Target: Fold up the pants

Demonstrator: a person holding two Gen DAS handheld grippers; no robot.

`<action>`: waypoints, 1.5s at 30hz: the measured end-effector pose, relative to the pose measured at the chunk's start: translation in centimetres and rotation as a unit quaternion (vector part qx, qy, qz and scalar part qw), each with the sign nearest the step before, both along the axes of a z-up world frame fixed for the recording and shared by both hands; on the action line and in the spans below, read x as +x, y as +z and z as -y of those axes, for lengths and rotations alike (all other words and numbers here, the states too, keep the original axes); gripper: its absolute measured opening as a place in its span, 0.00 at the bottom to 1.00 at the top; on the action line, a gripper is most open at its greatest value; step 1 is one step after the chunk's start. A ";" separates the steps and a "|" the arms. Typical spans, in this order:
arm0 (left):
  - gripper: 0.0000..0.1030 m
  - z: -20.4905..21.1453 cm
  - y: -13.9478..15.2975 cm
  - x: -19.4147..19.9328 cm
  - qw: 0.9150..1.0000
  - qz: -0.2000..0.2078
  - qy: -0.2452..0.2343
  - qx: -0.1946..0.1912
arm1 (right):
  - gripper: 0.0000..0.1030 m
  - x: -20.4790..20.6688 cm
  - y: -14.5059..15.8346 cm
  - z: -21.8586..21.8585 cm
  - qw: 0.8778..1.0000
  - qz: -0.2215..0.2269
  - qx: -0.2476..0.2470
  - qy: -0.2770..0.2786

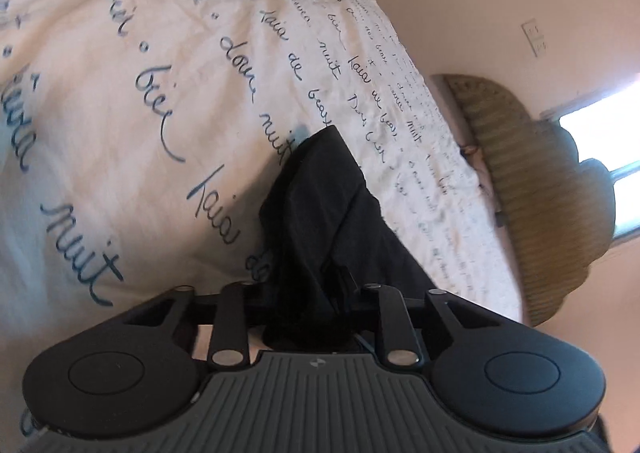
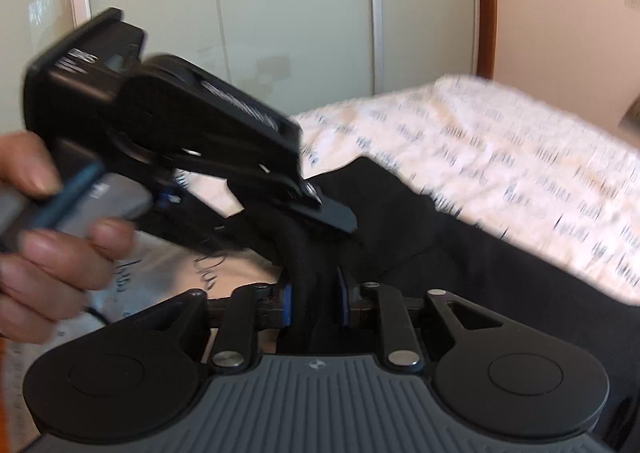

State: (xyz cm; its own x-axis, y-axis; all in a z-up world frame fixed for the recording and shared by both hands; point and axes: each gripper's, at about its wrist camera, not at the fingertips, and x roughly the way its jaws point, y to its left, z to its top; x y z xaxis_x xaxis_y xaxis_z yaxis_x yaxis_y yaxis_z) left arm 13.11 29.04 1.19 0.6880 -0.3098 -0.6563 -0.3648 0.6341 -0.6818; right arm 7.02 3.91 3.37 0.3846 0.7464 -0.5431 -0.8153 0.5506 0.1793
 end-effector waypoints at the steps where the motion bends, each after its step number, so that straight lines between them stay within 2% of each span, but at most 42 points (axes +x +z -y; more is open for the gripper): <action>1: 0.22 0.2 0.3 0.0 1.000 0.001 -0.005 0.015 | 0.24 0.3 0.0 0.7 1.000 -0.018 0.015 -0.003; 2: 0.21 0.4 0.8 0.0 0.999 0.005 -0.012 0.034 | 0.31 0.7 0.1 1.6 0.999 -0.042 0.032 -0.006; 4: 0.18 1.1 1.8 -0.1 0.996 0.014 -0.028 0.081 | 0.61 1.8 0.2 4.4 0.991 -0.096 0.086 -0.022; 5: 0.18 1.9 2.5 -0.1 0.993 0.020 -0.038 0.114 | 0.86 2.4 0.1 6.0 0.984 -0.124 0.119 -0.037; 6: 0.18 2.9 3.3 -0.2 0.987 0.029 -0.049 0.151 | 0.93 3.2 0.0 7.6 0.975 -0.153 0.149 -0.054; 8: 0.17 6.0 4.9 -0.8 0.967 0.059 -0.076 0.235 | 0.93 5.2 -0.9 10.6 0.947 -0.233 0.205 -0.081; 10: 0.17 9.6 6.2 -1.6 0.944 0.096 -0.106 0.299 | 0.93 7.1 -2.5 13.4 0.903 -0.319 0.270 -0.102; 11: 0.17 11.3 6.4 -2.0 0.933 0.113 -0.125 0.319 | 0.93 7.8 -3.5 14.7 0.875 -0.357 0.307 -0.109; 12: 0.17 13.0 6.5 -2.4 0.923 0.129 -0.143 0.333 | 0.93 8.3 -4.3 15.6 0.850 -0.387 0.337 -0.115; 13: 0.17 14.5 6.3 -2.7 0.917 0.141 -0.158 0.338 | 0.93 8.7 -5.0 16.3 0.831 -0.408 0.357 -0.120; 14: 0.17 16.0 5.9 -2.9 0.913 0.148 -0.177 0.337 | 0.93 8.9 -5.4 16.8 0.818 -0.422 0.372 -0.122; 15: 0.18 17.0 5.5 -3.0 0.912 0.150 -0.192 0.330 | 0.93 9.0 -5.7 17.0 0.812 -0.427 0.379 -0.122; 16: 0.19 18.3 4.7 -3.0 0.914 0.151 -0.209 0.314 | 0.93 8.9 -5.8 17.1 0.811 -0.430 0.379 -0.120; 18: 0.23 20.0 3.1 -3.0 0.916 0.155 -0.236 0.285 | 0.94 9.0 -6.1 16.9 0.817 -0.433 0.361 -0.119; 19: 0.31 20.6 2.3 -3.1 0.915 0.156 -0.242 0.284 | 0.94 9.1 -6.3 17.0 0.821 -0.434 0.351 -0.123; 20: 0.31 21.0 1.9 -3.5 0.911 0.164 -0.245 0.287 | 0.94 9.3 -6.5 17.2 0.824 -0.436 0.336 -0.132; 23: 0.35 20.3 1.9 -4.9 0.908 0.187 -0.250 0.279 | 0.94 8.9 -6.6 17.3 0.830 -0.428 0.335 -0.127; 25: 0.39 19.4 2.4 -6.1 0.905 0.198 -0.266 0.267 | 0.94 8.7 -6.7 17.2 0.838 -0.422 0.321 -0.126; 30: 0.43 17.1 3.8 -10.4 0.886 0.215 -0.267 0.312 | 0.93 8.3 -5.9 16.0 0.869 -0.391 0.277 -0.124; 32: 0.44 16.2 3.9 -11.6 0.886 0.206 -0.249 0.332 | 0.91 8.2 -5.6 15.4 0.883 -0.374 0.256 -0.123; 34: 0.49 15.3 3.7 -12.2 0.892 0.192 -0.224 0.342 | 0.90 8.0 -5.3 15.1 0.892 -0.363 0.240 -0.124; 37: 0.49 14.7 3.5 -12.1 0.902 0.162 -0.195 0.351 | 0.73 8.2 -4.9 14.8 0.900 -0.352 0.216 -0.137; 38: 0.49 14.6 3.5 -12.1 0.902 0.160 -0.190 0.353 | 0.56 8.2 -4.9 14.8 0.904 -0.347 0.205 -0.141; 39: 0.49 14.7 3.6 -12.0 0.901 0.159 -0.187 0.357 | 0.24 8.2 -4.8 14.9 0.910 -0.339 0.191 -0.146; 42: 0.52 15.1 4.3 -11.7 0.900 0.159 -0.188 0.360 | 0.20 8.1 -5.0 15.4 0.910 -0.338 0.195 -0.142; 45: 0.56 15.8 5.0 -11.5 0.896 0.163 -0.190 0.367 | 0.17 7.9 -4.4 16.6 0.905 -0.336 0.222 -0.139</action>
